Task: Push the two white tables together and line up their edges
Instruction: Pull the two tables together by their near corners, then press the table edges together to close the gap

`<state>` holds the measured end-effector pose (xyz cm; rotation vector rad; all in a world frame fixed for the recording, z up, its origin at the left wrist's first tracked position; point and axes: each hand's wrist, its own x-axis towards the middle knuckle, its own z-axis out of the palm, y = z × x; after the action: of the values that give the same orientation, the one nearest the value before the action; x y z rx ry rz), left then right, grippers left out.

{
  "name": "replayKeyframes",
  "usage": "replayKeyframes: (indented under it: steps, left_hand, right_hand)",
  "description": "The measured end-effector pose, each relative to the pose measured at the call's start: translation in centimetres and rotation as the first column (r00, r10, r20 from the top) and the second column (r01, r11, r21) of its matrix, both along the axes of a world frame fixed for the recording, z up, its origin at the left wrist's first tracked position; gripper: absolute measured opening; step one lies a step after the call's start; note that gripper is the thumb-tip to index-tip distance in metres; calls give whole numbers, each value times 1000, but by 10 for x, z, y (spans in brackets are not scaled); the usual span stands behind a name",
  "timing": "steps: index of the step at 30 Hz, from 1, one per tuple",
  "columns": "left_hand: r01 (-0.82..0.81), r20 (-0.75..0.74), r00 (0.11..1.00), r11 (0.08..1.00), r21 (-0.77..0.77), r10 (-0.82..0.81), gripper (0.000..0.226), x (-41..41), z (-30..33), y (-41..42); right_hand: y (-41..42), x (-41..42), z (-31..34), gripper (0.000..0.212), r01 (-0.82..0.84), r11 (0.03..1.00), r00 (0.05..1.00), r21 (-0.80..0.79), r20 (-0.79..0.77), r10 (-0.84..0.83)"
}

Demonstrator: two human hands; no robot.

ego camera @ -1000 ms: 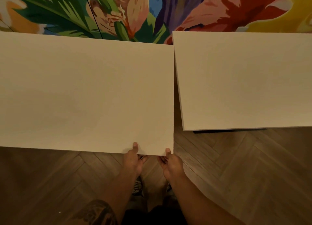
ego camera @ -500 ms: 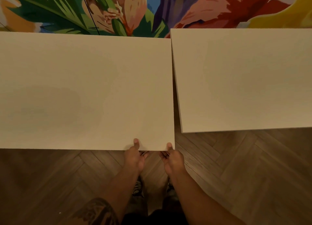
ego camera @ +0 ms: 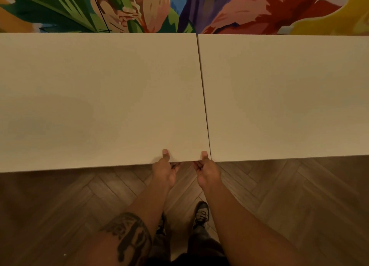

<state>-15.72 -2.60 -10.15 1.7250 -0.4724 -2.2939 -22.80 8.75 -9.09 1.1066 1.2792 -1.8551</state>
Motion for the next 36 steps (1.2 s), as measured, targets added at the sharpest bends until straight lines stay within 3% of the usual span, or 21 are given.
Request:
replayKeyframes:
  steps: [18, 23, 29, 36]
  left_hand:
    - [78, 45, 996, 997, -30, -76, 36, -2, 5, 0]
    - [98, 48, 994, 995, -31, -97, 36, 8, 0, 4]
    - [88, 47, 995, 995, -34, -87, 35, 14, 2, 7]
    - [43, 8, 999, 999, 1, -43, 38, 14, 6, 7]
  right_hand:
    - [4, -9, -4, 20, -30, 999, 999, -39, -17, 29]
    - [12, 1, -14, 44, -61, 998, 998, -16, -25, 61]
    - [16, 9, -8, 24, -58, 998, 998, -14, -17, 58]
    - [22, 6, 1, 35, -97, 992, 995, -83, -25, 95]
